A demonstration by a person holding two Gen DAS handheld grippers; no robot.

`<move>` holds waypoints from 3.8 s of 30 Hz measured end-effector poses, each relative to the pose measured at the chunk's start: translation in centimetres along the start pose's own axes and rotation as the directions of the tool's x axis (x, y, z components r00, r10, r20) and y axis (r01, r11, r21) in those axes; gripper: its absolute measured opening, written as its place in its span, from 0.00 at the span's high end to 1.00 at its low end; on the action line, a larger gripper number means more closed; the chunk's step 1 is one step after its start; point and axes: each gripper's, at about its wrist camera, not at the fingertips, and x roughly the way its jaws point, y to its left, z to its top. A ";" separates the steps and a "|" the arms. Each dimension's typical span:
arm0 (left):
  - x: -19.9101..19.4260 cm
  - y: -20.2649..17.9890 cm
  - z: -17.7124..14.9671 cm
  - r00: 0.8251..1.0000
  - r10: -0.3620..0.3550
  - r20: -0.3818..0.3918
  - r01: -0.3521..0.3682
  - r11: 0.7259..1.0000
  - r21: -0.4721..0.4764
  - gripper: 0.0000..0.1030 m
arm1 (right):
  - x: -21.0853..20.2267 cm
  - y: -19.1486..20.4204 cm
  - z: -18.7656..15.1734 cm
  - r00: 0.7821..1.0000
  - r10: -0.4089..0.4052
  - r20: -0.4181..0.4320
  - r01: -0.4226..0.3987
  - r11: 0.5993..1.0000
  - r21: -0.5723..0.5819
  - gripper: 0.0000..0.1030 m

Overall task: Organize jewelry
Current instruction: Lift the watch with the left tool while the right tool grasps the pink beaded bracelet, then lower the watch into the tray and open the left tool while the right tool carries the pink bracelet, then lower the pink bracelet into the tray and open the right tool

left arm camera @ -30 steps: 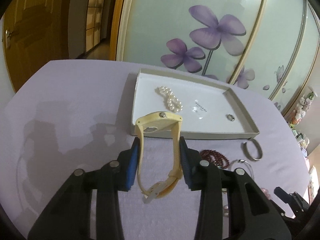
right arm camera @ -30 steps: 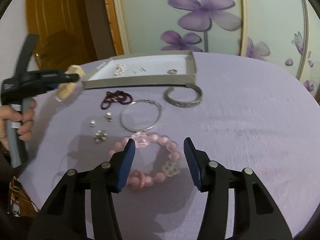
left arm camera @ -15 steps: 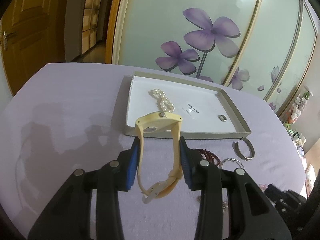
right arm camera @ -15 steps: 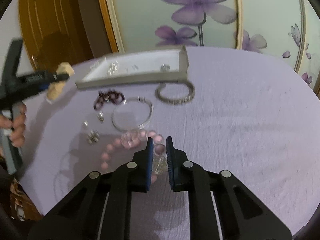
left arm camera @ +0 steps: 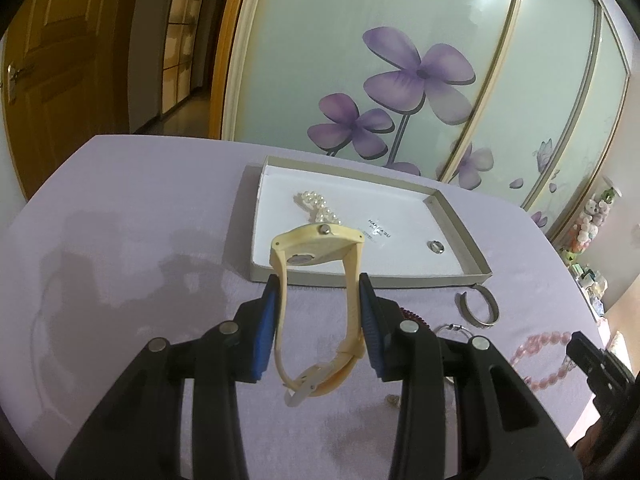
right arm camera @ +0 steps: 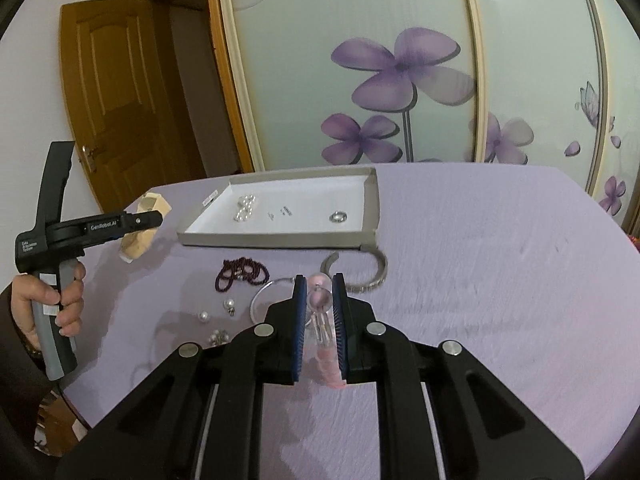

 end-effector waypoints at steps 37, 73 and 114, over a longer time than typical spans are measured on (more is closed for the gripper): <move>8.4 -0.9 5.2 0.999 -0.016 -0.046 0.017 0.999 0.033 0.63 | 7.4 0.6 8.1 0.997 0.034 0.076 -0.028 0.997 -0.074 0.87; 8.4 1.0 8.1 0.997 0.004 0.075 -0.006 1.000 0.024 0.49 | 15.1 2.3 10.0 0.997 0.075 0.028 -0.071 0.991 -0.114 0.87; 6.1 -3.1 0.4 0.994 -0.089 -0.061 0.094 0.992 0.079 0.48 | 5.0 0.8 3.4 0.999 0.024 0.049 -0.021 0.999 -0.049 0.47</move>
